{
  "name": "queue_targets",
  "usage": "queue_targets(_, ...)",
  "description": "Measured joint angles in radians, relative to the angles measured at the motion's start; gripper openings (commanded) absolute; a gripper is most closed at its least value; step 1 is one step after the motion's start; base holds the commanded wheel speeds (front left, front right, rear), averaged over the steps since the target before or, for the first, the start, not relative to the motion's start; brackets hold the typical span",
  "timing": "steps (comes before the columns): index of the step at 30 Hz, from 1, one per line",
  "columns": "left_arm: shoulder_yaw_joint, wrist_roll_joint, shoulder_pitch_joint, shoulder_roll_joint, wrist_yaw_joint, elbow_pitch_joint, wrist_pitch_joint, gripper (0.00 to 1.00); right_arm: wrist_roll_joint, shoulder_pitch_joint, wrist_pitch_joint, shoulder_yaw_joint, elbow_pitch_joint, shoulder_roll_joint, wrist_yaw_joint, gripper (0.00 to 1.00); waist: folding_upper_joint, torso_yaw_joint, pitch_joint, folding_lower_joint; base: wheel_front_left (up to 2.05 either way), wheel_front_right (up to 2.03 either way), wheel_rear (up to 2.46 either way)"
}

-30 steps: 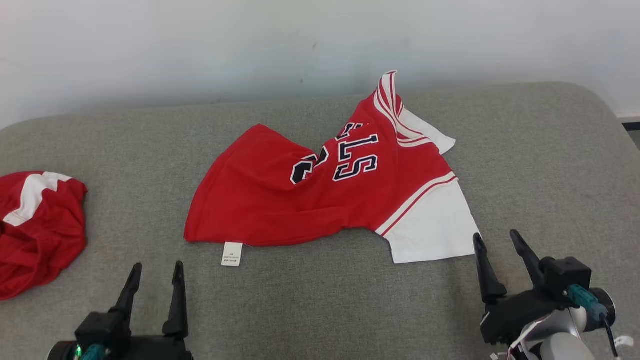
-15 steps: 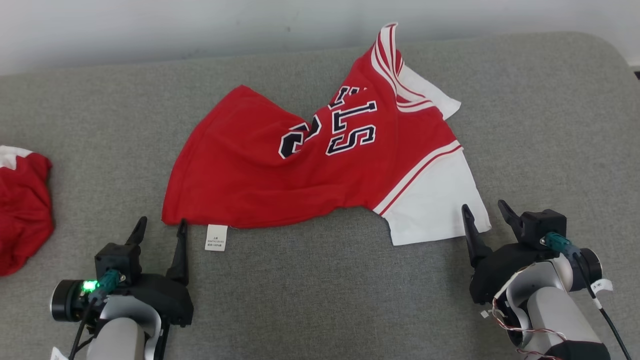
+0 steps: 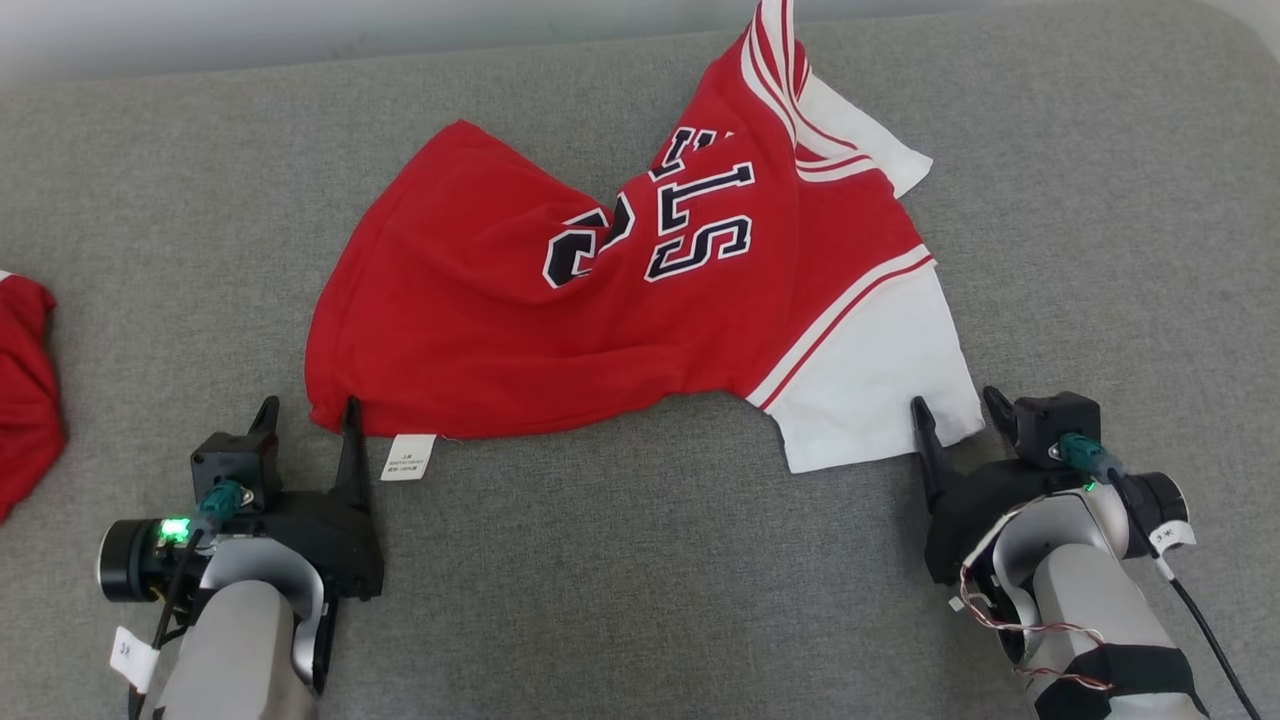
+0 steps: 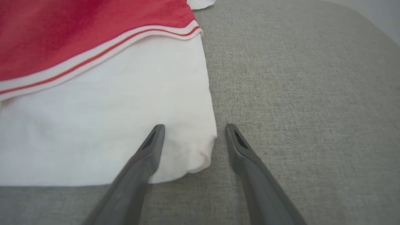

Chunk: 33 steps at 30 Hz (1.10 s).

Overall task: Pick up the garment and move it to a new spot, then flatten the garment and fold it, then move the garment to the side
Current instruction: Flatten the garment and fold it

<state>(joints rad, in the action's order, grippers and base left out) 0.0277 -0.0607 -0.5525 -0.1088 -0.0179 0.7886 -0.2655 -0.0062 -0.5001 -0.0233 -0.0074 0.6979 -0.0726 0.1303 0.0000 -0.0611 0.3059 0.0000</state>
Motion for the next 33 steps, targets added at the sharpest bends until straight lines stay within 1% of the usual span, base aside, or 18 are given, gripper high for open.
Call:
queue_targets(4,0.009,-0.003,-0.024,0.001,-0.009,0.044,-0.005,1.00,0.006,-0.016,0.017,0.024,0.021,0.000,-0.002,1.00,-0.0001,0.003,0.008,-0.0002,0.00,0.00,0.00)
queue_targets(5,0.013,-0.003,-0.032,0.001,-0.011,0.057,-0.007,0.76,0.011,-0.019,0.020,0.030,0.024,-0.001,-0.003,1.00,-0.0002,0.003,0.010,-0.0002,0.00,0.00,0.00)
queue_targets(6,0.015,-0.003,-0.040,0.000,-0.017,0.067,-0.007,0.64,0.010,-0.022,0.026,0.039,0.027,-0.002,-0.006,1.00,-0.0002,0.002,0.012,-0.0002,0.00,0.00,0.00)
queue_targets(7,0.018,-0.003,-0.046,0.001,-0.018,0.074,-0.007,0.14,0.012,-0.024,0.030,0.046,0.028,-0.003,-0.006,0.83,-0.0002,0.002,0.013,-0.0003,0.00,0.00,0.00)
queue_targets(8,0.022,-0.004,-0.052,0.003,-0.021,0.080,-0.007,0.00,0.017,-0.026,0.034,0.051,0.029,-0.004,-0.006,0.60,-0.0002,0.003,0.015,-0.0003,0.00,0.00,0.00)
queue_targets(9,0.026,-0.008,-0.057,0.005,-0.027,0.087,-0.007,0.00,0.020,-0.028,0.037,0.060,0.031,-0.006,-0.006,0.20,-0.0002,0.003,0.016,-0.0002,0.00,0.00,0.00)
queue_targets(10,0.033,-0.009,-0.060,0.008,-0.037,0.095,-0.008,0.00,0.022,-0.030,0.042,0.069,0.033,-0.007,-0.006,0.20,-0.0002,0.004,0.017,-0.0003,0.00,0.00,0.00)
queue_targets(11,0.040,-0.010,-0.063,0.013,-0.043,0.100,-0.008,0.00,0.024,-0.032,0.044,0.078,0.033,-0.008,-0.006,0.00,-0.0002,0.005,0.018,-0.0003,0.00,0.00,0.00)
queue_targets(13,0.044,-0.017,-0.064,0.019,-0.049,0.105,-0.008,0.00,0.033,-0.032,0.046,0.098,0.033,-0.004,-0.006,0.00,-0.0002,0.006,0.018,-0.0003,0.00,0.00,0.00)
queue_targets(16,0.040,-0.043,-0.060,0.023,-0.054,0.093,-0.007,0.00,0.060,-0.028,0.043,0.102,0.025,-0.007,-0.005,0.00,0.0000,0.008,0.014,-0.0002,0.00,0.00,0.00)
queue_targets(20,0.010,-0.096,-0.036,0.034,-0.072,0.017,0.001,0.00,0.119,-0.009,0.014,0.080,-0.023,-0.008,-0.002,0.00,0.0003,0.010,0.001,0.0002,0.00,0.00,0.00)
queue_targets(23,-0.011,-0.150,-0.024,0.042,-0.091,-0.076,0.002,0.00,0.202,-0.003,-0.004,0.059,-0.099,-0.007,-0.001,0.00,0.0005,0.010,-0.015,0.0004,0.00,0.00,0.00)
queue_targets(26,-0.002,-0.216,-0.026,0.047,-0.105,-0.142,0.002,0.00,0.281,-0.007,0.001,0.055,-0.205,-0.023,-0.001,0.00,0.0004,0.008,-0.034,0.0002,0.00,0.00,0.00)
queue_targets(28,0.005,-0.302,-0.034,0.052,-0.107,-0.189,0.027,0.00,0.321,-0.013,0.022,0.059,-0.283,-0.050,-0.001,0.00,0.0004,0.004,-0.046,0.0003,0.00,0.00,0.00)
queue_targets(31,0.060,-0.439,-0.066,0.044,-0.111,-0.298,0.112,0.00,0.363,-0.038,0.081,0.077,-0.395,-0.087,-0.001,0.00,0.0003,-0.008,-0.057,0.0001,0.00,0.00,0.00)
queue_targets(33,0.087,-0.527,-0.093,0.016,-0.113,-0.376,0.185,0.00,0.394,-0.074,0.133,0.095,-0.463,-0.110,-0.001,0.00,0.0003,-0.021,-0.059,0.0001,0.00,0.00,0.00)
